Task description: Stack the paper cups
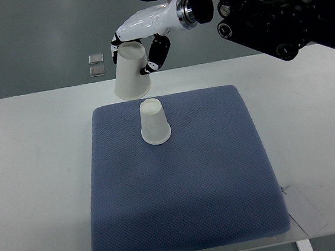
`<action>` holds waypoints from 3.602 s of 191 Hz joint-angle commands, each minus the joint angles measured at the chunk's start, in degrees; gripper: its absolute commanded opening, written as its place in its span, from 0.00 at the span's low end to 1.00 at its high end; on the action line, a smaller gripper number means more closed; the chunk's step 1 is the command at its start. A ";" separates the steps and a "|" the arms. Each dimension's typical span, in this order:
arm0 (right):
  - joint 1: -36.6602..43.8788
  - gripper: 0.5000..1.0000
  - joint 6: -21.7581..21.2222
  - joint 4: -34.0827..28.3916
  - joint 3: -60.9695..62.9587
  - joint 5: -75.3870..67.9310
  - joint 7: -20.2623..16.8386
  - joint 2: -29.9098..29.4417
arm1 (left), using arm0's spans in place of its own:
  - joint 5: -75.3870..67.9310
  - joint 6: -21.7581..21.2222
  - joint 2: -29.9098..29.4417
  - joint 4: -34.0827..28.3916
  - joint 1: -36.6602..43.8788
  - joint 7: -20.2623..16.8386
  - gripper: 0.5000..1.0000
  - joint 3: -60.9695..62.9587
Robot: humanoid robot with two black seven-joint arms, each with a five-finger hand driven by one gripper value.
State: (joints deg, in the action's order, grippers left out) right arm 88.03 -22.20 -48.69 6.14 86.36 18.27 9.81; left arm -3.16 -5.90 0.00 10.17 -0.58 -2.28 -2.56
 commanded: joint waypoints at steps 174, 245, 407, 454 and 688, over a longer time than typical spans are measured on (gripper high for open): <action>-0.50 0.20 -1.71 -0.09 -4.56 2.50 0.09 -0.49 | 0.00 0.01 0.00 0.03 -0.03 0.00 1.00 0.02; -1.11 0.21 -1.71 0.00 -4.56 2.50 0.01 -1.55 | 0.00 0.01 0.00 0.03 -0.03 0.00 1.00 0.02; -5.07 0.69 1.54 0.62 -4.47 2.41 -0.87 -1.81 | 0.00 0.01 0.00 0.03 -0.03 0.00 1.00 0.02; -5.51 0.83 1.63 0.62 -3.68 1.53 -0.87 -1.28 | 0.00 0.01 0.00 -0.06 -0.03 0.00 1.00 0.02; -31.87 0.83 15.87 15.12 21.37 -65.00 -12.74 9.00 | 0.00 0.01 0.00 0.03 -0.03 0.00 1.00 0.02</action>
State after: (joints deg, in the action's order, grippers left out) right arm 58.20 -6.58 -33.41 27.49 22.87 5.68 19.51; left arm -3.16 -5.90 0.00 10.17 -0.61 -2.28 -2.56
